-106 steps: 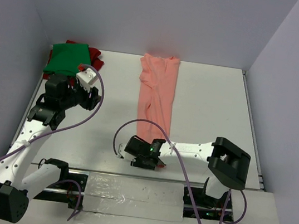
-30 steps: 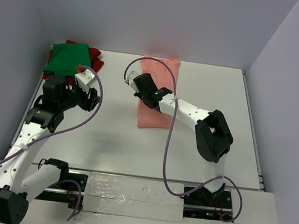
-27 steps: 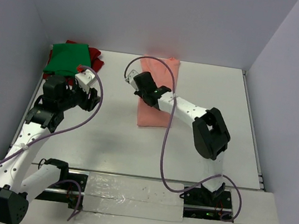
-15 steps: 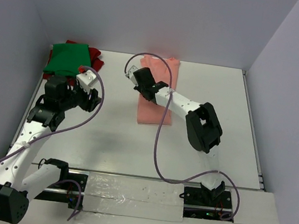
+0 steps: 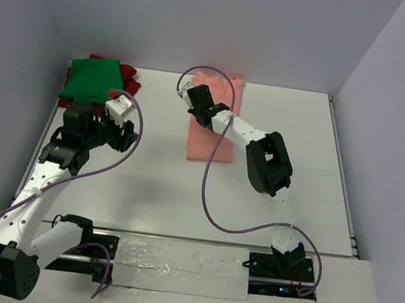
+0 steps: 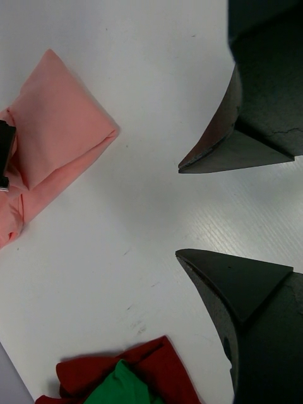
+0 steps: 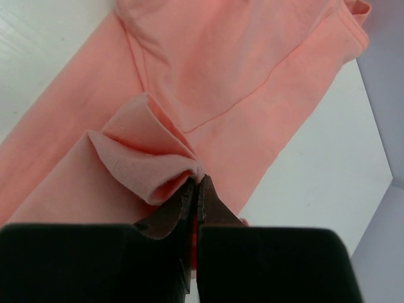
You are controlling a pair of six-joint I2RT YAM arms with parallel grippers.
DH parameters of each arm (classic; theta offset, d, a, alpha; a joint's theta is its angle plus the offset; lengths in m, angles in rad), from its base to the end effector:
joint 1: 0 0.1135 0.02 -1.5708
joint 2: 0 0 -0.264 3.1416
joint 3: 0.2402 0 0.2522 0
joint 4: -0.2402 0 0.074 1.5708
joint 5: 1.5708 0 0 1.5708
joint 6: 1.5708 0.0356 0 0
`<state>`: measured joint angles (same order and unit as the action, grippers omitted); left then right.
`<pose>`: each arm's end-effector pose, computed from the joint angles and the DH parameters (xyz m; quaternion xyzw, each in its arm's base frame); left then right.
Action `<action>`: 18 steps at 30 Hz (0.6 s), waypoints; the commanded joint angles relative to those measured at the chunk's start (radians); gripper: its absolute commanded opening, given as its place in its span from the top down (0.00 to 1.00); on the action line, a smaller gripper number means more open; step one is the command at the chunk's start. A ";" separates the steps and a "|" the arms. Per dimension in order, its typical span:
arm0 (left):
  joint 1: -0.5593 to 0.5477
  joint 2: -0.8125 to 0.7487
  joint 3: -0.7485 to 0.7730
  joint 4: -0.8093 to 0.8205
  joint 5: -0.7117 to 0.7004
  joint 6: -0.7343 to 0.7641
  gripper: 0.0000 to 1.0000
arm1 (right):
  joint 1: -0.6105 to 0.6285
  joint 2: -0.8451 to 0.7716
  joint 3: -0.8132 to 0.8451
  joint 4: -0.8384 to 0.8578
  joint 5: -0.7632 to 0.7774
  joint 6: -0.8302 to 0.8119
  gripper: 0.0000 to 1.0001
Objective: Fold and stack the t-shirts
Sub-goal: Fold the folded rectangular tshirt in 1/3 of the way
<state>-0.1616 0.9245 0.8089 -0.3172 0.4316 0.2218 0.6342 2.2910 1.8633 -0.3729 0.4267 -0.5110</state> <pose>0.2027 -0.0481 0.3110 0.2700 0.7858 -0.1645 0.5315 0.4244 0.2939 0.1886 -0.4239 0.8044 -0.1733 0.3785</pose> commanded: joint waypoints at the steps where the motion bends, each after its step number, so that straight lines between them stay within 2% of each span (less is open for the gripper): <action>1: 0.008 0.010 0.006 0.023 0.030 0.010 0.40 | -0.019 0.024 0.057 0.040 0.036 0.002 1.00; 3: 0.008 0.014 0.006 0.024 0.033 0.010 0.40 | -0.027 0.057 0.072 0.058 0.067 0.002 0.74; 4: 0.008 0.016 0.006 0.023 0.033 0.010 0.40 | -0.027 0.067 0.082 0.057 0.076 0.005 0.46; 5: 0.008 0.016 0.004 0.024 0.035 0.010 0.40 | -0.031 0.071 0.086 0.064 0.086 0.009 0.40; 7: 0.008 0.014 0.006 0.020 0.036 0.010 0.40 | -0.031 0.065 0.074 0.081 0.084 0.015 0.33; 10: 0.008 0.013 0.001 0.018 0.036 0.010 0.39 | -0.031 0.024 0.034 0.120 0.070 0.031 0.30; 16: 0.008 0.005 -0.004 0.015 0.041 0.010 0.39 | -0.010 -0.067 -0.006 0.140 0.081 0.033 0.30; 18: 0.008 -0.001 -0.007 0.012 0.041 0.010 0.39 | 0.004 -0.099 -0.056 0.182 0.137 0.017 0.30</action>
<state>-0.1616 0.9401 0.8082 -0.3172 0.4465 0.2218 0.6151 2.3112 1.8435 -0.2802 0.4942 -0.4904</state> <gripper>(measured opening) 0.605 0.696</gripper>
